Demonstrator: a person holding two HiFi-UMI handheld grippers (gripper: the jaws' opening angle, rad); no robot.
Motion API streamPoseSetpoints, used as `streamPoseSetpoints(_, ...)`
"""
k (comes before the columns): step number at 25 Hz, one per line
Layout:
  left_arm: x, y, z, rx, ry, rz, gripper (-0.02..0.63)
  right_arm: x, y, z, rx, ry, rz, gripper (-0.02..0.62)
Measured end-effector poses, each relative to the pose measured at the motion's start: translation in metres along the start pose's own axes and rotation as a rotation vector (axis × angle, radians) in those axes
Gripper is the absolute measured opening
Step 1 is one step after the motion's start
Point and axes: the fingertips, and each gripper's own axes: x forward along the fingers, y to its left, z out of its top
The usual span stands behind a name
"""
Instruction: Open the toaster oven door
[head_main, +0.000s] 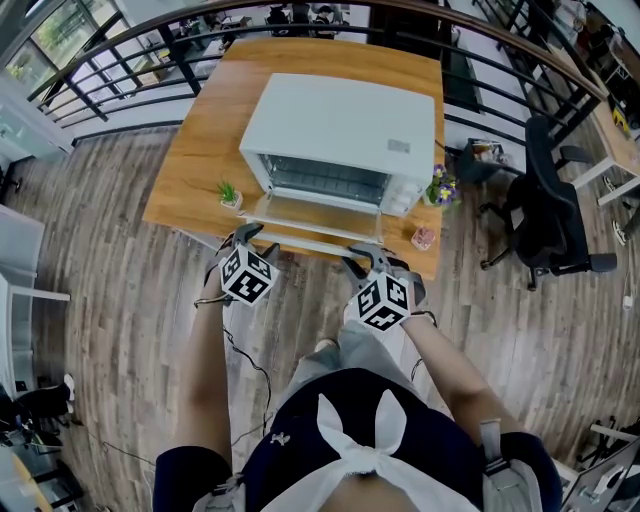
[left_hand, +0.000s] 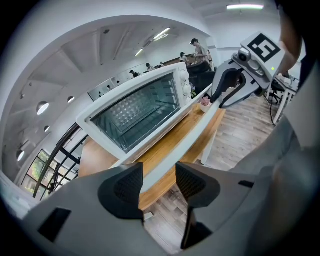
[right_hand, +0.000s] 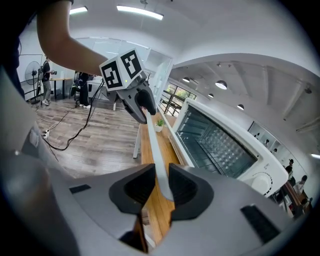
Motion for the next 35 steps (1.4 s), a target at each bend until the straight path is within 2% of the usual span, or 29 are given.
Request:
streamPoseSetpoints(12, 0.002, -0.009, -0.011, 0.006, 0.024, -0.016, 0.21, 0.001, 0.012, -0.003, 0.025, 0.017, 0.01, 0.083)
streamPoseSetpoints(25, 0.006, -0.017, -0.021, 0.007, 0.027, -0.011, 0.21, -0.001, 0.02, -0.01, 0.121, 0.038, 0.006, 0.087)
streamPoseSetpoints(35, 0.008, -0.019, -0.021, 0.009, 0.025, -0.013, 0.21, -0.02, -0.003, 0.001, 0.117, 0.009, -0.072, 0.089)
